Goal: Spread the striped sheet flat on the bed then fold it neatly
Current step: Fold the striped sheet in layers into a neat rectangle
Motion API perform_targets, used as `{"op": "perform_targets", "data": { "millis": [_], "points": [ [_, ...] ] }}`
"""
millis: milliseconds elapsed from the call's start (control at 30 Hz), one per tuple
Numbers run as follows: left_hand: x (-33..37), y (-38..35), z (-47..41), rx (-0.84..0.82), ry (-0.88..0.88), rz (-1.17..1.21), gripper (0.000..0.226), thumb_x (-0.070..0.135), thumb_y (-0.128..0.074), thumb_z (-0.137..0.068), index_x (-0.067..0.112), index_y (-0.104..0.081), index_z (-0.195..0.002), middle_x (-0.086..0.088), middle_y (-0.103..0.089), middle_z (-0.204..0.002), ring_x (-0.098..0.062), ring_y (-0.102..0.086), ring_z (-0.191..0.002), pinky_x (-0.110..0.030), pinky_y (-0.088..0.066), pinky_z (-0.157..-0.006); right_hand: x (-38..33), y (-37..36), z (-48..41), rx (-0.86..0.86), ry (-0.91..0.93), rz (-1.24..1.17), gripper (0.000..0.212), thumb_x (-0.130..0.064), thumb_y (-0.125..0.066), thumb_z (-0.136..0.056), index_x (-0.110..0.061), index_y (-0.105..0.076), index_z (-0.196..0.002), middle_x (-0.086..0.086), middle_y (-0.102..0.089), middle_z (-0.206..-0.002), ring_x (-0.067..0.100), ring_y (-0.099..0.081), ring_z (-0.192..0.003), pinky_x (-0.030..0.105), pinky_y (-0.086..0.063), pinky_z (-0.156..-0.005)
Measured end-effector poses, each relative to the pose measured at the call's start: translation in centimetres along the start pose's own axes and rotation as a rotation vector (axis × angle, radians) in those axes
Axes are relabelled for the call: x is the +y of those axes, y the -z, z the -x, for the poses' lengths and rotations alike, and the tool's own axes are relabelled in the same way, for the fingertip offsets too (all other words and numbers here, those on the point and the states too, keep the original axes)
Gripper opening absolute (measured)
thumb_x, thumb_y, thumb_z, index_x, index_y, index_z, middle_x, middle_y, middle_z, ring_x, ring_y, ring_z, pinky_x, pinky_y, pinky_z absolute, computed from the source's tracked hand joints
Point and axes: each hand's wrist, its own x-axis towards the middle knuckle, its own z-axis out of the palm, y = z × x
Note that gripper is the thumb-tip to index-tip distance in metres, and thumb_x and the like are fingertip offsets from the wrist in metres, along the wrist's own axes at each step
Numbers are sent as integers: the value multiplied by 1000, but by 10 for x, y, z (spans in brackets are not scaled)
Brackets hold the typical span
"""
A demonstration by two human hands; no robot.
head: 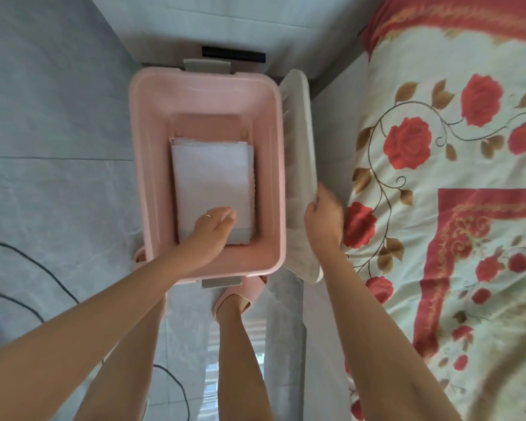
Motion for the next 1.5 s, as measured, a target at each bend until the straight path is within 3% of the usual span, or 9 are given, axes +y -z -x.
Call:
{"op": "perform_targets", "data": {
  "millis": [233, 300, 400, 467, 733, 933, 1067, 1333, 1500],
  "points": [
    [26, 10, 16, -133, -102, 207, 42, 31, -29, -104, 21, -42, -142, 12, -40, -145, 5, -34, -128, -6, -24, -95, -58, 20, 77, 391, 192, 125, 54, 0, -59, -70, -6, -60, -124, 6, -63, -84, 20, -39, -39, 13, -8, -40],
    [38, 10, 16, -130, -107, 377, 42, 34, -31, -103, 20, -45, -140, 12, -46, -141, 3, -43, -126, -2, -33, -91, -72, 13, 96, 446, 216, 82, 59, 2, -67, -69, -9, -55, -126, 2, -59, -77, 14, -33, -42, 15, -16, -36],
    [52, 15, 21, -148, 21, 805, 45, 43, -32, -100, 17, -55, -129, 4, -62, -120, -9, -61, -104, -23, -49, -87, -92, -1, 115, 387, 265, -11, 66, 1, -73, -68, -11, -49, -128, 2, -59, -80, 17, -52, -61, 28, -44, -53],
    [56, 21, 24, -142, 102, 1030, 48, 48, -36, -97, 13, -57, -123, -4, -63, -108, -16, -61, -92, -29, -50, -77, -100, -14, 115, 361, 228, -5, 66, -1, -74, -67, -12, -47, -126, 2, -60, -87, 18, -52, -79, 31, -42, -75],
    [-3, 70, 12, 417, 155, 834, 24, 23, -63, -88, 12, -55, -109, -11, -66, -110, -27, -65, -101, -46, -51, -93, -114, -38, 122, -59, 546, -238, 58, -42, -46, -88, -10, -42, -136, 7, -53, -124, 21, -44, -116, 38, -31, -105],
    [-68, 91, -11, 655, 249, 593, 21, 18, -56, -94, 10, -47, -112, -4, -55, -107, -18, -53, -94, -23, -46, -78, -45, -49, 68, -201, -239, -181, 74, -44, -47, -95, -19, -6, -152, 12, -14, -157, 34, -18, -143, 53, -20, -115],
    [-91, 81, -28, 636, 287, 385, 41, 16, -65, -88, 8, -46, -123, -14, -32, -133, -23, -42, -118, -28, -36, -103, -27, -62, 43, -461, -444, -392, 91, -46, -58, -90, -21, 3, -153, 8, 1, -160, 34, -9, -146, 52, -17, -117],
    [-99, 54, -32, 571, 318, 189, 70, 8, -53, -95, 11, -9, -150, -10, -27, -153, -28, -38, -134, -32, -32, -107, -27, -80, 38, -454, -410, -246, 93, -25, -61, -92, -15, 10, -152, 12, 5, -160, 35, -8, -146, 48, -15, -117],
    [-106, 69, -36, 543, 305, 57, 56, 14, -64, -89, 4, -39, -138, -16, -53, -131, -33, -52, -118, -37, -43, -97, -31, -80, 30, -556, -444, -188, 95, -24, -58, -94, -12, 19, -149, 13, 11, -159, 35, -3, -146, 46, -13, -116]
  ]
}}
